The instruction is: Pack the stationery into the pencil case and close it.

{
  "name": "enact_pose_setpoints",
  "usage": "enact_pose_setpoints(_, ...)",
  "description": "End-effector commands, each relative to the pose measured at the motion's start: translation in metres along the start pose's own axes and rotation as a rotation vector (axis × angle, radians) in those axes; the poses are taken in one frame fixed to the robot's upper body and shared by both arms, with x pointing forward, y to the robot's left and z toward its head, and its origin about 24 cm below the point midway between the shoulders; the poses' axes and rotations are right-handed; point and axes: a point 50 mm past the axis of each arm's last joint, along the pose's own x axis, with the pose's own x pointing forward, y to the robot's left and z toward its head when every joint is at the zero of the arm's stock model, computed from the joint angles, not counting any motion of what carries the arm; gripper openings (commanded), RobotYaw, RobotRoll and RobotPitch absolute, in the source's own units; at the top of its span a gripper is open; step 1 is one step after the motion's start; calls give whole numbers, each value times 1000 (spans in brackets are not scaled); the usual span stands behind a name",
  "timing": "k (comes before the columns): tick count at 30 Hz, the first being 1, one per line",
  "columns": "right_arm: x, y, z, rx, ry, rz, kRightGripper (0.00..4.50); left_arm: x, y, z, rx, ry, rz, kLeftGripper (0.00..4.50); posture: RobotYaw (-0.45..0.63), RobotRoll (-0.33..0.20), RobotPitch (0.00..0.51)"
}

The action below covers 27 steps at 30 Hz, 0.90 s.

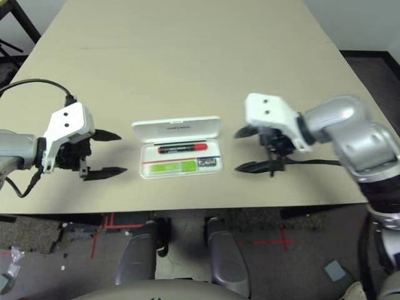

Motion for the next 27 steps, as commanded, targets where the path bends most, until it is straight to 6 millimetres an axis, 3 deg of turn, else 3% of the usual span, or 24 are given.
enact_pose_setpoints(1, -17, 0, -10, 45, 0, -2, 4478, -4, 3, -8, -16, 26, 11, 4500, -70, 0, 210)
enact_pose_setpoints(3, -21, -1, -14, 59, -2, -12, 4478, -3, 5, -10, -26, 27, 12, 4500, -78, 0, 209)
enact_pose_setpoints(6, -25, -1, -19, 75, 2, -25, 4500, -2, 8, -15, -53, 22, 14, 3873, -82, 0, 209)
enact_pose_setpoints(10, -23, -1, -21, 78, -3, -28, 4500, 1, 15, -21, -60, 9, 54, 2352, -87, 0, 209)
enact_pose_setpoints(16, -22, 1, -20, 79, -13, -22, 4500, 17, 44, -26, 50, -77, 281, 85, -92, 0, 207)
enact_pose_setpoints(27, -23, 0, -17, 64, -4, -28, 4500, 45, 50, -21, 18, -193, 304, 32, -103, 0, 197)
